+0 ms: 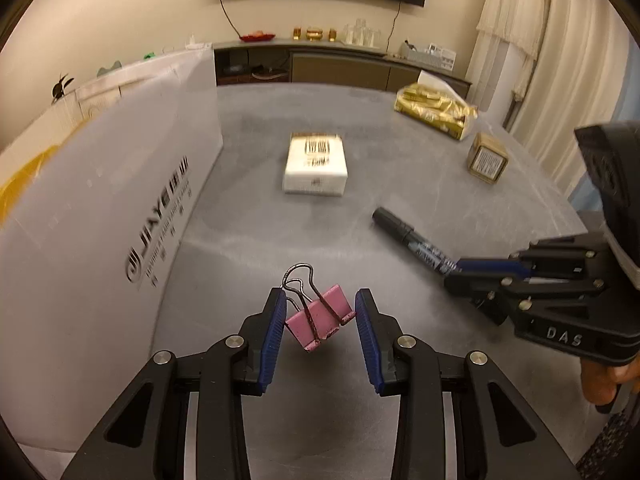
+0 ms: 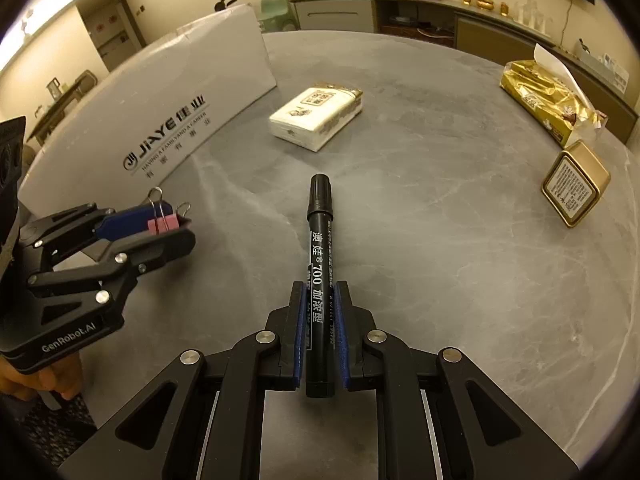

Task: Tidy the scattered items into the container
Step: 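Carry the marker in the right tool and clip in the left tool over the box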

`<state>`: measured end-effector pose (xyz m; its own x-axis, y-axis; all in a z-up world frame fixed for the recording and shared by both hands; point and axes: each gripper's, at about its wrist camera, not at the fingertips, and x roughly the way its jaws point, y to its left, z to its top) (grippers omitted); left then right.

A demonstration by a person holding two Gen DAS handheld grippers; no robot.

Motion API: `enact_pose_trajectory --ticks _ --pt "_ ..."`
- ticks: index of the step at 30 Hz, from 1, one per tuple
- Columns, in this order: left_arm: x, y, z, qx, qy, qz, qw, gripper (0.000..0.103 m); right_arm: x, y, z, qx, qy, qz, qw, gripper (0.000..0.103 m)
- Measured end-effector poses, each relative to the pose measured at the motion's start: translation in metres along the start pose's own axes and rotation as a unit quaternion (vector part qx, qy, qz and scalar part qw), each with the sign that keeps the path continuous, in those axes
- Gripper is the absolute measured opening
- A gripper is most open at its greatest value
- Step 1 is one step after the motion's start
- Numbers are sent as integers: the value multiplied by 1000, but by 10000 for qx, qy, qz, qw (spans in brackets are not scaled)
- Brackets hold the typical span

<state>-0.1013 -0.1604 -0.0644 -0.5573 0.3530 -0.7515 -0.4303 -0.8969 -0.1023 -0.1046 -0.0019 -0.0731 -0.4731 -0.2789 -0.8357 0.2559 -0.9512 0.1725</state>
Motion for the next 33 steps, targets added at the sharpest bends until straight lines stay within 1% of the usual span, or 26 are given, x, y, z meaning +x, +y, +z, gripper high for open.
enact_pose_trajectory --ticks 9,17,26,33 --pt "-21 -2 12 -13 -279 -190 9994 37 -8 2 5 253 -48 239 9994 14" --pt "-44 3 24 -117 -550 -300 9980 37 -23 20 12 189 -201 332 9991 14" --pt "-80 10 42 -221 -1019 -495 9933 37 -39 41 20 116 -368 405 9984 14" --pt "-97 22 48 -352 -1181 -577 9907 37 -51 54 26 90 -499 420 9978 14"
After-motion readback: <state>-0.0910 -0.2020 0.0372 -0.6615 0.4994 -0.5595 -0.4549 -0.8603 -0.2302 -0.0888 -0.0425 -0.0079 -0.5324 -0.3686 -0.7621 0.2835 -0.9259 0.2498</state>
